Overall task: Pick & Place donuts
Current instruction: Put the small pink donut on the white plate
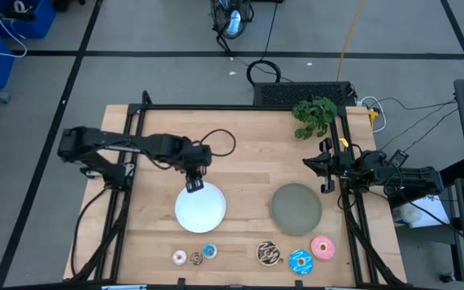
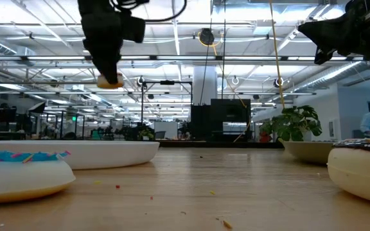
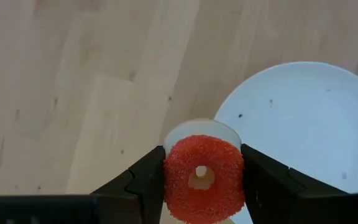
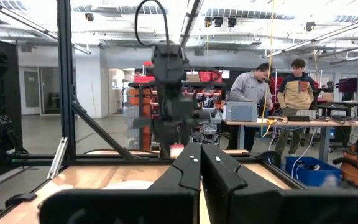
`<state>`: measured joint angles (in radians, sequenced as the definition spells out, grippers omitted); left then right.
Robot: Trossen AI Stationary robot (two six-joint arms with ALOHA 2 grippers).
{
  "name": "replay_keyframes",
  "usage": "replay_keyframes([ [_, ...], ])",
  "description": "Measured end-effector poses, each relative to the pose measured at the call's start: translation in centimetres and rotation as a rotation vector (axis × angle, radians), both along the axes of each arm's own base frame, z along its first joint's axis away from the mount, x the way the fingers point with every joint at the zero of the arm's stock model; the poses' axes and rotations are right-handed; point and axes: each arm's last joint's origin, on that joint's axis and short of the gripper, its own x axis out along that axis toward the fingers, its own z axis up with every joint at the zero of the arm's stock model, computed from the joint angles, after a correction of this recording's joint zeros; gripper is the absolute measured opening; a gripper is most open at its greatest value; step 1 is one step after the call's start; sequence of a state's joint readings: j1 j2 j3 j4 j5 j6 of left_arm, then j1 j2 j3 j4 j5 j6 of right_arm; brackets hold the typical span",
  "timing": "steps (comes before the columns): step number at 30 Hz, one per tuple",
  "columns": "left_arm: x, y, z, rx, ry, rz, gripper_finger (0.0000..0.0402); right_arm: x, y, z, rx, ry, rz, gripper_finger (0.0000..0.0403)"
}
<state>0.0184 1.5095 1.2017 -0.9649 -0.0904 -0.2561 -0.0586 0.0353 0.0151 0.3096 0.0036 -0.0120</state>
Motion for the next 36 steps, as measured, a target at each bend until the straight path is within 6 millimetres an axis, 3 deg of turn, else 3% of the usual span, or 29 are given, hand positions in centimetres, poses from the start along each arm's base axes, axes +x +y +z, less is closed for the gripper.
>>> replay_keyframes([
  [10, 1.8, -1.1, -2.9, -0.030, 0.086, -0.105, 0.0184, 0.0, 0.0, 0.0, -0.003, -0.002, 0.000, 0.0000],
  [22, 2.4, -3.9, -3.0, -0.024, 0.024, -0.175, 0.0184, 0.0, 0.0, 0.1, -0.003, -0.006, -0.003, 0.0000],
  [36, 2.3, -5.6, -3.2, -0.019, 0.025, -0.145, 0.0184, 0.1, 0.0, 0.0, -0.003, 0.000, -0.001, 0.0000],
])
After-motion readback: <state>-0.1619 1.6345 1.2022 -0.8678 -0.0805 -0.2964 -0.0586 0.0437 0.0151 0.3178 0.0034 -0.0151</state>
